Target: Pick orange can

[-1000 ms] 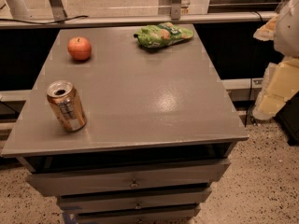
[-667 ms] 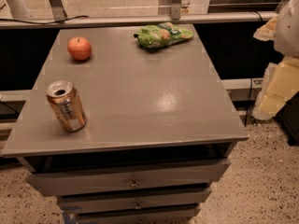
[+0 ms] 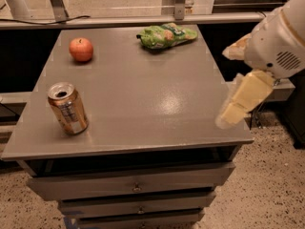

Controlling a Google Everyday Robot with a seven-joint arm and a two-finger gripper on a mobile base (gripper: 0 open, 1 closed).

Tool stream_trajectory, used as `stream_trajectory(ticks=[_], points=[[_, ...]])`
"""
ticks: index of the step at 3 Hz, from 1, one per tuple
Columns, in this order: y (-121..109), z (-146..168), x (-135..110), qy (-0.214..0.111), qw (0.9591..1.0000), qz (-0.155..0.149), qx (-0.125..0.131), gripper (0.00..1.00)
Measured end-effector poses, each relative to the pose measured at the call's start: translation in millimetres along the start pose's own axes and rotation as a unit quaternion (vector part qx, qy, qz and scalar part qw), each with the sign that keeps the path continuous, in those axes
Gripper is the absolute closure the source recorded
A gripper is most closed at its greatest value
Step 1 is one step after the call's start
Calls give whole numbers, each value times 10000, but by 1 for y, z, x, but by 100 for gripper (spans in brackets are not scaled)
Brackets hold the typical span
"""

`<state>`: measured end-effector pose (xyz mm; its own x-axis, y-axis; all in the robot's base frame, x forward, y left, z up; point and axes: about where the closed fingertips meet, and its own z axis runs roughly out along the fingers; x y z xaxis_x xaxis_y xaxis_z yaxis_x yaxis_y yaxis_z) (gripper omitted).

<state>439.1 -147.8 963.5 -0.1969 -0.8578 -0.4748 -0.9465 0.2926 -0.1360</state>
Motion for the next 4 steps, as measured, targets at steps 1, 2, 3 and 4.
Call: stream_trajectory(ticks=[1, 2, 3, 4], points=[[23, 36, -60, -1029, 9941, -26, -344, 0], [54, 62, -133, -2055, 9768, -5, -608, 0], [66, 55, -177, -2583, 9637, 48, -674, 0], [66, 55, -177, -2583, 9637, 48, -673, 0]])
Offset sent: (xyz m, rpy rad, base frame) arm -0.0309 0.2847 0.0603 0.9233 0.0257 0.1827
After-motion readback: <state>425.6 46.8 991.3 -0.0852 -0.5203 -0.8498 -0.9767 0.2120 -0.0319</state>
